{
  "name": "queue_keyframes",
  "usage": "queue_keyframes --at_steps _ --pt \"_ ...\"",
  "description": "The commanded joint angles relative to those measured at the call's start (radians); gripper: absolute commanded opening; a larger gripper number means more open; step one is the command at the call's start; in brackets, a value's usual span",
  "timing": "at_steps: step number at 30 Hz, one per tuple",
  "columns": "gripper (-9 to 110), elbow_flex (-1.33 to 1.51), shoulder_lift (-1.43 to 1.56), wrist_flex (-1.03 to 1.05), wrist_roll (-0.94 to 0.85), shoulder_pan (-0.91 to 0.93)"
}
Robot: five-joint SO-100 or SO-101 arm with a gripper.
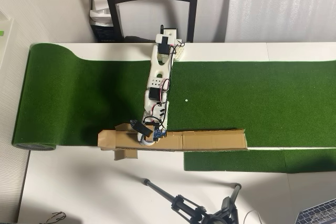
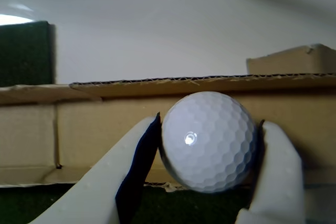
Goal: Pick up the golf ball and place it on the gray mark at the back.
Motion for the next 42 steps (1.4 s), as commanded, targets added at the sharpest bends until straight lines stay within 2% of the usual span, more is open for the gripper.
queue_keyframes --at_steps 1,4,8,28,42 --pt "31 -0.110 0.066 -0.018 -0.017 -0.002" --pt "37 -0.104 0.064 -0.017 -0.017 -0.002" --pt "40 -0.104 0.063 -0.017 -0.018 -0.002" --pt "39 -0.104 0.060 -0.012 -0.017 -0.002" --pt "39 -0.104 0.069 0.235 -0.015 -0.002"
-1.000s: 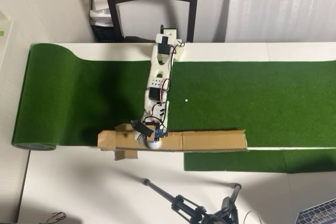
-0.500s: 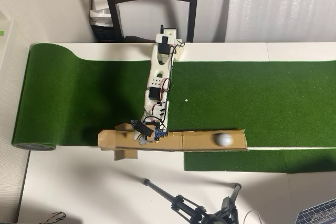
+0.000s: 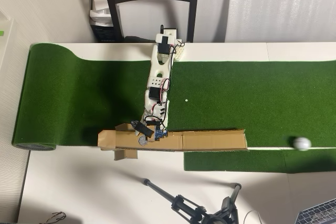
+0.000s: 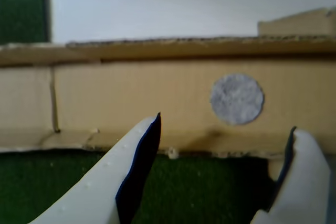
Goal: Pick up the golf ball and place it on the gray mark at the back.
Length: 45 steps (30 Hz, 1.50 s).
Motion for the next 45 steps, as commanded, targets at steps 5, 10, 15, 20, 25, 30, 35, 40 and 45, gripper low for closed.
queue_keyframes --at_steps 5,10,15,20,25,30,35,40,45 --pt "39 -0.103 0.112 0.276 0.008 -0.021" --pt "39 -0.103 0.227 0.390 0.008 -0.021" --pt "39 -0.101 0.411 0.549 0.008 -0.023" --pt "39 0.017 0.551 0.643 0.008 -0.037" --pt "39 0.250 0.778 0.632 0.046 -0.035" --pt "39 0.459 1.080 0.589 0.089 -0.037" --pt "39 0.807 1.305 0.391 0.110 -0.037" --pt "39 1.115 1.523 0.141 0.112 -0.032" --pt "39 1.402 1.649 -0.144 0.114 -0.029"
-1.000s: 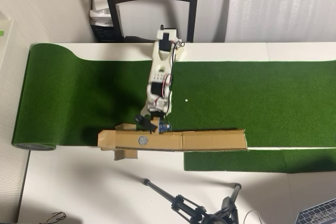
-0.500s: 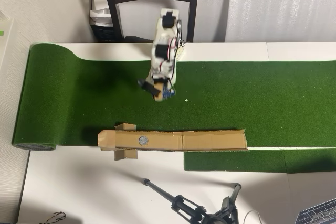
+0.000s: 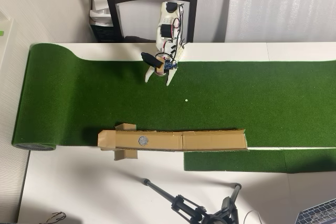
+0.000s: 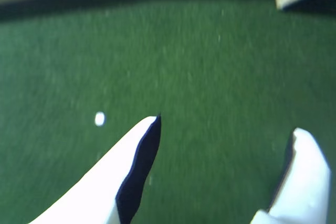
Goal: Pick up the golf ball and place it on the gray mark at the back.
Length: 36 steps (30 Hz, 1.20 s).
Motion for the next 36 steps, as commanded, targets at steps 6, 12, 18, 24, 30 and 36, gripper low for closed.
queue_keyframes --at_steps 6,12,18,24,30,36 --pt "39 0.402 0.229 -0.517 -0.006 0.012" --pt "39 0.541 0.319 -0.615 0.005 0.014" --pt "39 0.661 0.425 -0.643 0.003 0.014" --pt "39 0.756 0.575 -0.627 -0.006 0.014" --pt "39 0.796 0.689 -0.492 -0.006 0.012" --pt "39 0.796 0.719 -0.287 0.005 0.011"
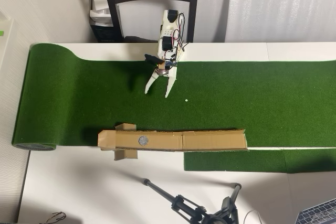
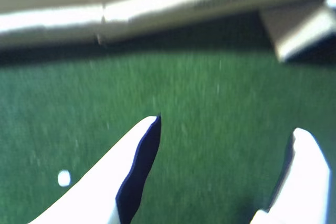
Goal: Pick up the golf ball and place it on the gray mark at the back.
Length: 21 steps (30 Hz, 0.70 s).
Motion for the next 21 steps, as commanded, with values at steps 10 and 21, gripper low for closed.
queue_keyframes --at_steps 10,21 --pt "39 0.075 0.107 0.509 0.075 -0.064" --pt "39 0.038 0.107 0.522 0.072 -0.071"
